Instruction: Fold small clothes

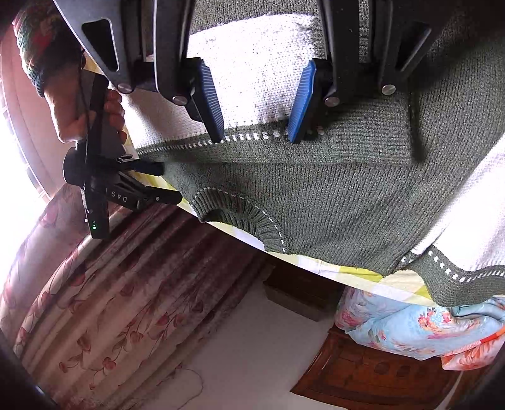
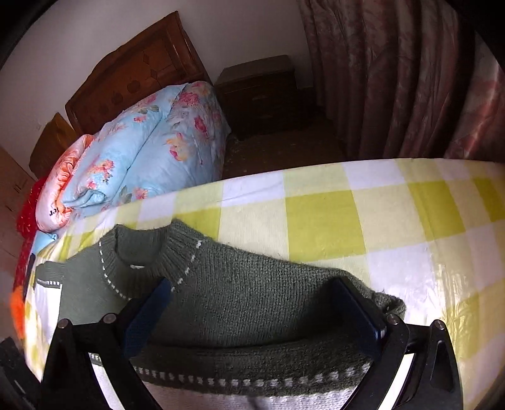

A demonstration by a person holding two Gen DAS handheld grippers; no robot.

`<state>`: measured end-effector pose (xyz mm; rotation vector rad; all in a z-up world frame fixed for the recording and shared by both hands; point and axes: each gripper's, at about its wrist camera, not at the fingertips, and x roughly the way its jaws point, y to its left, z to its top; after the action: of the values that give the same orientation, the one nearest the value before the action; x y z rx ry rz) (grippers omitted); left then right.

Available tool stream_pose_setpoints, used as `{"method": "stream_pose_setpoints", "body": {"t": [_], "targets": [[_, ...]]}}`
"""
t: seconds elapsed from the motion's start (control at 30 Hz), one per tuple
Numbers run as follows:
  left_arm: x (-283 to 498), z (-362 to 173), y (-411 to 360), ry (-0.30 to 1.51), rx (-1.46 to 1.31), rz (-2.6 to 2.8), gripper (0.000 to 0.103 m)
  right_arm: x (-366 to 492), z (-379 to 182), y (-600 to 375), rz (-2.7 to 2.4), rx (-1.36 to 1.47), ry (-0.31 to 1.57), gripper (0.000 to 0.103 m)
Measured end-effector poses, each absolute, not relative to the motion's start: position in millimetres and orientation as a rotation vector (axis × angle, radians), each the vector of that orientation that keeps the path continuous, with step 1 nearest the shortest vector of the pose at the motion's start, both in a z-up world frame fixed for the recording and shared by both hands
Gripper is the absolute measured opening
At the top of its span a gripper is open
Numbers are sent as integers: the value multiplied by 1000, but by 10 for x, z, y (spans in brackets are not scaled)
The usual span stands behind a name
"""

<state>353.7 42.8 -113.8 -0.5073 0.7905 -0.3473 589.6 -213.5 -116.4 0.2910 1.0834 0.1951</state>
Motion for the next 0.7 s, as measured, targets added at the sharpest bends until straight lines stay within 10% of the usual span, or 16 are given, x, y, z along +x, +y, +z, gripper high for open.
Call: {"method": "stream_pose_setpoints", "body": {"t": [0.7], "targets": [[3520,-1155,476,790,-515,-352,43,5453,-947,-2245,210,373,995,103]]}}
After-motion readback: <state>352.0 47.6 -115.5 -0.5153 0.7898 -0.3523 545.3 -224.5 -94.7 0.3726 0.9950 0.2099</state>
